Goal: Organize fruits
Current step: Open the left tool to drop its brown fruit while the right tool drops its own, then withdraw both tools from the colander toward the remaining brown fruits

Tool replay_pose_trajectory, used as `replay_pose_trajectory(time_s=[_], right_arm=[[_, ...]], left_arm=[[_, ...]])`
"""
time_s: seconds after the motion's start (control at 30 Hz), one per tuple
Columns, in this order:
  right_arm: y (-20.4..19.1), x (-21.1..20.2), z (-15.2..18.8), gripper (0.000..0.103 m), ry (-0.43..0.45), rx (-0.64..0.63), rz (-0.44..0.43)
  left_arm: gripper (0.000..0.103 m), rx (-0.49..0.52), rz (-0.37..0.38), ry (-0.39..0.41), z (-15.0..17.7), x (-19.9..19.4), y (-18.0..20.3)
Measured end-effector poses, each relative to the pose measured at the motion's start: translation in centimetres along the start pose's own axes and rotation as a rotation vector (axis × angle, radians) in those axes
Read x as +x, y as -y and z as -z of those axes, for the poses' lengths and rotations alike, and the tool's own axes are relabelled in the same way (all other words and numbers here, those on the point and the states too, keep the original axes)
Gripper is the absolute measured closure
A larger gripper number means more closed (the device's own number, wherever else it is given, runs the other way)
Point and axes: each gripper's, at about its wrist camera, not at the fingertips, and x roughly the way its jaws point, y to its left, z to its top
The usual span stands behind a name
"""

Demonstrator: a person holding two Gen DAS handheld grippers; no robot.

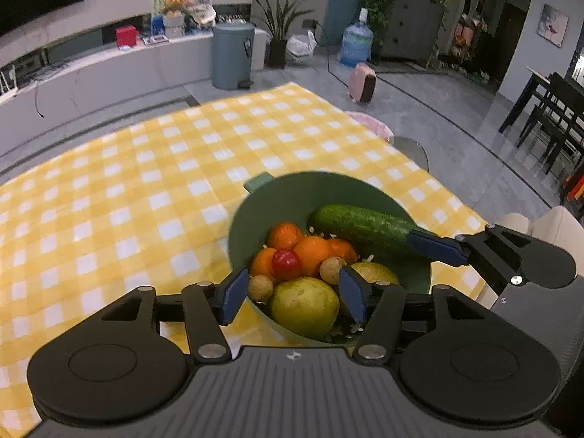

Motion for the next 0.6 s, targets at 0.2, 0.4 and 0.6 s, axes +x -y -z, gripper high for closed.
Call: replay_pose_trajectory(time_s=[0.2, 0.4, 0.6], right_arm=[[-0.4, -1.7, 0.2, 0.037, 0.021, 0.06, -0.012], [-1.7, -3.0, 0.2, 0.031, 0.02, 0.112, -0.061], [-3.7, -3.7, 0.6, 0.028, 0.008, 0.152, -0.127]], left_arm=[[0.032, 0.036, -0.053, 0.026, 0.4, -2.7, -0.2], [0.03, 0.01, -0.097, 0.02, 1.5, -4.7, -1.9], [0.03, -0.035, -0.106, 0.011, 3.2, -6.2, -4.2]])
